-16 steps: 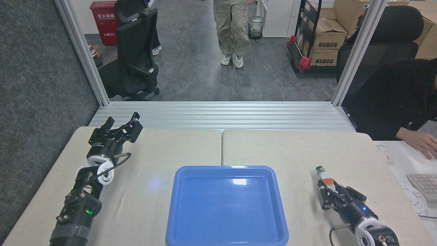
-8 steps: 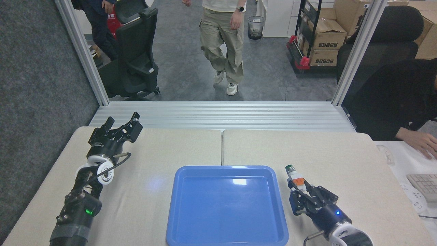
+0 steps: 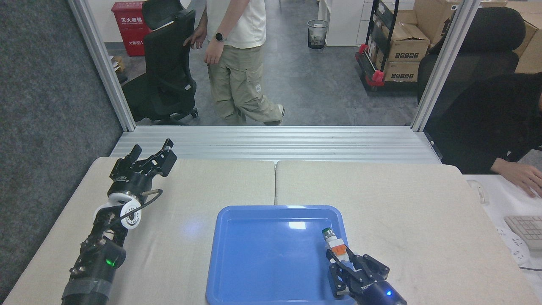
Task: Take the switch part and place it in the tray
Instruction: 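Carry the held switch part with the right gripper over the blue tray, then lower the switch part into the tray and open the right gripper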
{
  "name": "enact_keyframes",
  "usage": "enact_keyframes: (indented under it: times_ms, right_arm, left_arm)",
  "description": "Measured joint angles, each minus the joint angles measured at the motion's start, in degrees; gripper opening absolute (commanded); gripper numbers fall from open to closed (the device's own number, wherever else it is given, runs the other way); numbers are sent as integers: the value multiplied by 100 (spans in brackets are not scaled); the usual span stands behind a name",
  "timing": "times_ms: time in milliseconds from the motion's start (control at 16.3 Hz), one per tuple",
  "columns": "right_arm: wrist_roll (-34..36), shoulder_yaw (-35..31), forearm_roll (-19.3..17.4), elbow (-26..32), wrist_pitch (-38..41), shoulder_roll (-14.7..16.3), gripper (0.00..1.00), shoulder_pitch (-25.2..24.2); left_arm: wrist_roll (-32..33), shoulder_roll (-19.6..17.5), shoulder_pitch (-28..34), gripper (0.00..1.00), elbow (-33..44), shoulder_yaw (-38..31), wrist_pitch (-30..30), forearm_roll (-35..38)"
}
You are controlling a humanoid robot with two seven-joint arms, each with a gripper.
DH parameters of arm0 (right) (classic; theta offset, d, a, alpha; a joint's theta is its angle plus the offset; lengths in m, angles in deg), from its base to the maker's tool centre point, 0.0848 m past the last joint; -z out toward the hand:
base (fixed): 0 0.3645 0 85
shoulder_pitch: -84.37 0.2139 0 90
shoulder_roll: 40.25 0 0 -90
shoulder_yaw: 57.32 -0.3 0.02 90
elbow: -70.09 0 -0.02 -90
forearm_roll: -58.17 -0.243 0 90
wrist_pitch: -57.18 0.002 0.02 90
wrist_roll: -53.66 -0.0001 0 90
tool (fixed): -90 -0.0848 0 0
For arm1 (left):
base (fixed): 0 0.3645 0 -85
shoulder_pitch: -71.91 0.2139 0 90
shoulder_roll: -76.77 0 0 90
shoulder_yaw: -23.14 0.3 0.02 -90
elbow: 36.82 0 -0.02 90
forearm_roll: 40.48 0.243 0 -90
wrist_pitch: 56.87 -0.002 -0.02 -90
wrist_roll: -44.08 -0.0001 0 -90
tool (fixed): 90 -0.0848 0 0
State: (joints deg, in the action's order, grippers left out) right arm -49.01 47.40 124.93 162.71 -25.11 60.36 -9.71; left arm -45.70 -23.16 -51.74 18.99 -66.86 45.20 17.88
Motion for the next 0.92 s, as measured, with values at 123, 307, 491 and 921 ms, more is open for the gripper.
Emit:
enact_keyframes:
  times_ms: [123,307,491,921]
  right_arm:
    - [-58,143,92,57,-687,-76,0,104]
    - [-183,437,217,94,-1439,-194,0,247]
    - [-436,726,303,27,-1946,-299,0,333]
    - [-628,1233,348,-365,-2412,-533,100,849]
  left_arm:
    - [0,0,0,100,0,0,0,0]
    - [0,0,0,100,0,0,0,0]
    - [0,0,0,100,0,0,0,0]
    - [0,0,0,100,0,0,0,0]
